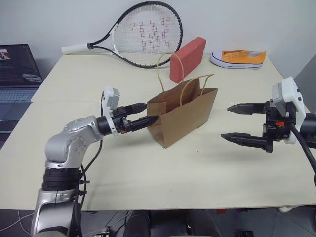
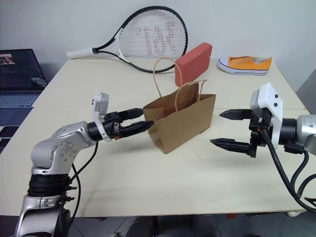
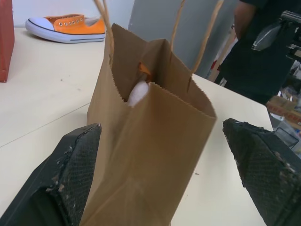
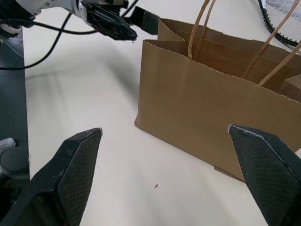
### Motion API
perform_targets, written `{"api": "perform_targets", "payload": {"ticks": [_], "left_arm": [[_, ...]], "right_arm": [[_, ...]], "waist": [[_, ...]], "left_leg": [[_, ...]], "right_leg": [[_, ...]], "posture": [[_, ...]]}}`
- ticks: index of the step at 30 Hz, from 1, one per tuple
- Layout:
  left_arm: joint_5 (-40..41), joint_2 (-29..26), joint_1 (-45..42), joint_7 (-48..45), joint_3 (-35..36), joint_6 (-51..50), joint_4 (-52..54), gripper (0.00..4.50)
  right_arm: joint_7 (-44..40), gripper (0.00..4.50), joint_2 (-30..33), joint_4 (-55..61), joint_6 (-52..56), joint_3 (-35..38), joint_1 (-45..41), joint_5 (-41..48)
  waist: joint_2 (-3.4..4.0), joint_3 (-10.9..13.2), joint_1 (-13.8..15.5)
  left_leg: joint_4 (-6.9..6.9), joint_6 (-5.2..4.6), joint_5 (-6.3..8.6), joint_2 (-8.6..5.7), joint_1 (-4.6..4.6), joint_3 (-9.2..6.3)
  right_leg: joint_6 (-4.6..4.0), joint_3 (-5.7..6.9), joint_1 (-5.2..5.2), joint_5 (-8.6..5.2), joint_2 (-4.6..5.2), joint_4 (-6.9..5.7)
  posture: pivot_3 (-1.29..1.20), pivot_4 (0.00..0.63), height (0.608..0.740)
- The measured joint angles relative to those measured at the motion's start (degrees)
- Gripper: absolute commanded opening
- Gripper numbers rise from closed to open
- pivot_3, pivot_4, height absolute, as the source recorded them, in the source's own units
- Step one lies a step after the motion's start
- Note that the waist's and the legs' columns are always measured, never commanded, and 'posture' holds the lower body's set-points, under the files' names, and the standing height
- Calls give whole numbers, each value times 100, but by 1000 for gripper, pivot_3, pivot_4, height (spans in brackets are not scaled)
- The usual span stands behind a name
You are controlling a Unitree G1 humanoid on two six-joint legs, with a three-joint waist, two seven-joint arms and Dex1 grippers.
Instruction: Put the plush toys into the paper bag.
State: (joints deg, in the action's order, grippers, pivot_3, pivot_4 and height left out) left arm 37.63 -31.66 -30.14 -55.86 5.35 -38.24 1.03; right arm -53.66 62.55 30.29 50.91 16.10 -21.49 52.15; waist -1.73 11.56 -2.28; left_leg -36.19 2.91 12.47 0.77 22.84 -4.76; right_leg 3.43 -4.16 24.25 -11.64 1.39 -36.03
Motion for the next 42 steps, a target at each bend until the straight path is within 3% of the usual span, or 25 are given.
{"api": "perform_targets", "payload": {"ticks": [9, 24, 32, 42], "left_arm": [[-119, 130, -25, -94, -159, 149, 145, 4427], [-137, -187, 469, 35, -241, 112, 1008, 4427], [-313, 222, 544, 431, -604, 139, 1130, 4427], [-761, 1109, 568, 1400, -686, 536, 1120, 4427]], "right_arm": [[33, 4500, -1, 52, 74, 2, 58, 75], [105, 4500, -6, 79, 94, -170, 37, 65], [86, 4500, -4, 71, 91, -171, 23, 41], [199, 4500, -51, 94, -37, -171, 91, -262]], "waist": [[0, 0, 17], [0, 0, 45], [0, 0, 47], [-1, -1, 47]], "left_leg": [[2, 0, 0, -1, 1, -1], [0, 0, 0, 0, -1, 0], [1, 0, 0, 0, -1, -1], [-2, 0, 0, -2, -4, -1]], "right_leg": [[1, 0, 0, 1, 0, 0], [0, -1, -1, 0, 1, 0], [0, 0, -1, 0, 0, -1], [3, -2, -6, 2, 0, -1]], "posture": [[0, 150, 740], [0, 150, 740], [0, 150, 740], [0, 150, 740]]}}
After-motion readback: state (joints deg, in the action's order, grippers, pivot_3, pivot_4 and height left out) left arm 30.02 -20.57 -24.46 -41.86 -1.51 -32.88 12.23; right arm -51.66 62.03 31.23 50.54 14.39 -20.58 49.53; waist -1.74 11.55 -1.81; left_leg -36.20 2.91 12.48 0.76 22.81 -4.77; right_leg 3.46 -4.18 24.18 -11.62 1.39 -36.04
